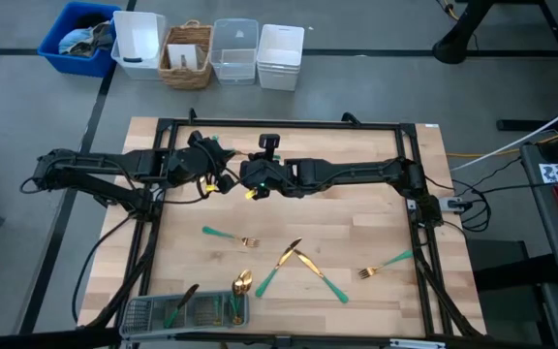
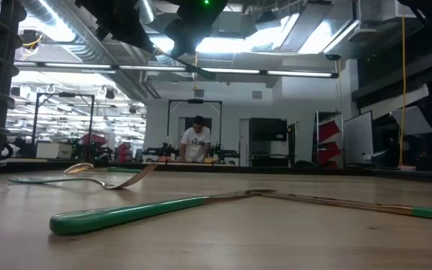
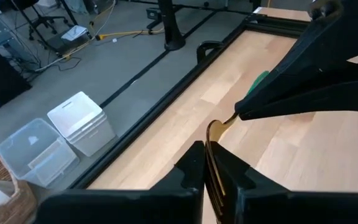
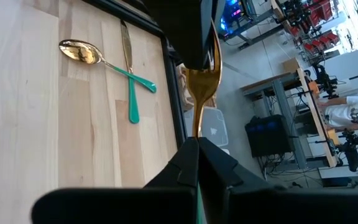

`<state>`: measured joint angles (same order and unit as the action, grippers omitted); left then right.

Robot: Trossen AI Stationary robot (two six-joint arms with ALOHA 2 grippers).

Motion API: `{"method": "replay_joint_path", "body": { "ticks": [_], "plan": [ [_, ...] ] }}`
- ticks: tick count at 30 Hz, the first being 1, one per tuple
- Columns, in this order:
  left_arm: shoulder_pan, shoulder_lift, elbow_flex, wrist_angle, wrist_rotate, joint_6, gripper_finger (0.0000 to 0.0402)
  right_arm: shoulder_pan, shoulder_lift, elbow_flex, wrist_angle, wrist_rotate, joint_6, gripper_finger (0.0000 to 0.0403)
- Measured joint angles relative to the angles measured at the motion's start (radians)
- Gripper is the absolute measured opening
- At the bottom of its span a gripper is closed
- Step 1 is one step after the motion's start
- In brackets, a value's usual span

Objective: Sort silverware
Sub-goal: Put the middle fork into the cutlery rack

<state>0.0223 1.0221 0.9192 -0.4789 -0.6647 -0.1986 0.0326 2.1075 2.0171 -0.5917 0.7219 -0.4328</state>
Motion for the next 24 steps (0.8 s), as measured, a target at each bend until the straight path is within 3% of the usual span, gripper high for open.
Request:
{"method": "replay_joint_path", "body": {
  "ticks": [19, 24],
  "plan": [
    [0.000, -0.012, 0.000, -0.012, 0.000, 0.000, 0.0001, 0.000, 0.000, 0.000, -0.010, 0.000, -0.015, 0.0008],
    [0.000, -0.026, 0.000, -0.014, 0.000, 0.000, 0.0001, 0.000, 0.000, 0.000, -0.019, 0.001, -0.054, 0.0038]
  ]
}}
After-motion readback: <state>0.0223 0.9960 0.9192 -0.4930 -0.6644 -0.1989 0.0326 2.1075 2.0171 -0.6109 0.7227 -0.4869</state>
